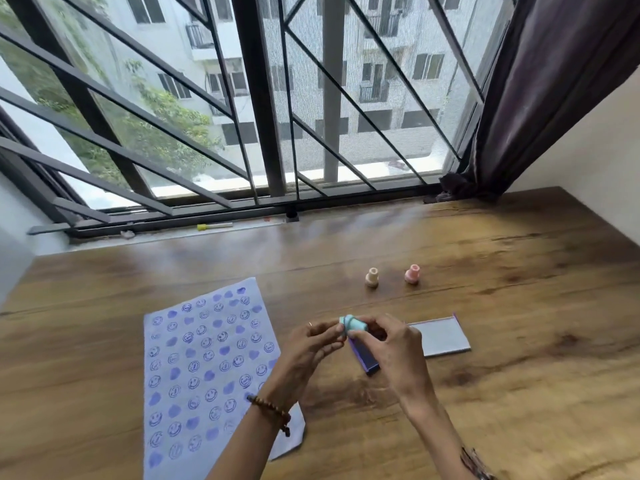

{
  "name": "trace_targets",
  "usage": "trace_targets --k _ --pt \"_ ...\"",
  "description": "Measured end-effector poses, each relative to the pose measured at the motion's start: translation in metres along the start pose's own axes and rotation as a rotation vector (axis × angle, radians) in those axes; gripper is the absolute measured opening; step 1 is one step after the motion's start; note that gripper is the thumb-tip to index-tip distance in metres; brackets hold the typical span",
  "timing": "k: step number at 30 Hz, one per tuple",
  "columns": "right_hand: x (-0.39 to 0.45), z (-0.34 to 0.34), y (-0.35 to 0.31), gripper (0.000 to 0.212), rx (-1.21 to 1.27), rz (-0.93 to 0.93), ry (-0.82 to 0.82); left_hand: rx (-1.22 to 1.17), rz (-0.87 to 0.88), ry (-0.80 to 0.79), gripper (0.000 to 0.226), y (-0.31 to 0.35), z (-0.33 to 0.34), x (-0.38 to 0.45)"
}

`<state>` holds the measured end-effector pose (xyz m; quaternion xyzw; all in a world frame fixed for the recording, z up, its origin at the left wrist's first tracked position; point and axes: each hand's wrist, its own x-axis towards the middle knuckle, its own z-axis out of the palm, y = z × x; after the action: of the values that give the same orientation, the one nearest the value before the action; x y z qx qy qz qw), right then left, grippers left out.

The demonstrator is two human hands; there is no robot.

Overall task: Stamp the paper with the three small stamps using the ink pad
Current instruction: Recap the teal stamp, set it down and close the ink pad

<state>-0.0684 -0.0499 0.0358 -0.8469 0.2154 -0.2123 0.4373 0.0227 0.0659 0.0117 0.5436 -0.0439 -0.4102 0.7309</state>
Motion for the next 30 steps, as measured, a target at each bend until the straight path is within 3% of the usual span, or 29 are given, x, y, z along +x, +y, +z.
trace_targets --k 6,11,15,19,24,30 --pt "0.012 0.003 0.0 0.022 0.005 -0.005 -0.093 0.005 -0.04 -0.014 0.016 0.009 -0.008 0.009" --pt "0.022 0.009 -0.001 0.01 0.076 0.106 -0.102 -0.034 -0.055 -0.017 0.029 0.013 -0.017 0.019" --pt "0.033 0.014 0.004 0.017 0.172 0.216 -0.104 -0.105 -0.031 -0.006 0.015 0.009 -0.016 0.029" --pt "0.04 0.021 0.015 0.033 0.259 0.285 -0.181 -0.161 -0.006 0.039 0.03 -0.001 -0.018 0.041" --pt "0.064 0.034 0.024 0.018 0.099 0.209 -0.152 0.207 0.158 0.161 0.011 -0.005 -0.024 0.058" --pt "0.1 0.057 0.031 0.019 -0.074 0.163 -0.18 0.625 0.257 0.345 0.015 0.003 -0.031 0.082"
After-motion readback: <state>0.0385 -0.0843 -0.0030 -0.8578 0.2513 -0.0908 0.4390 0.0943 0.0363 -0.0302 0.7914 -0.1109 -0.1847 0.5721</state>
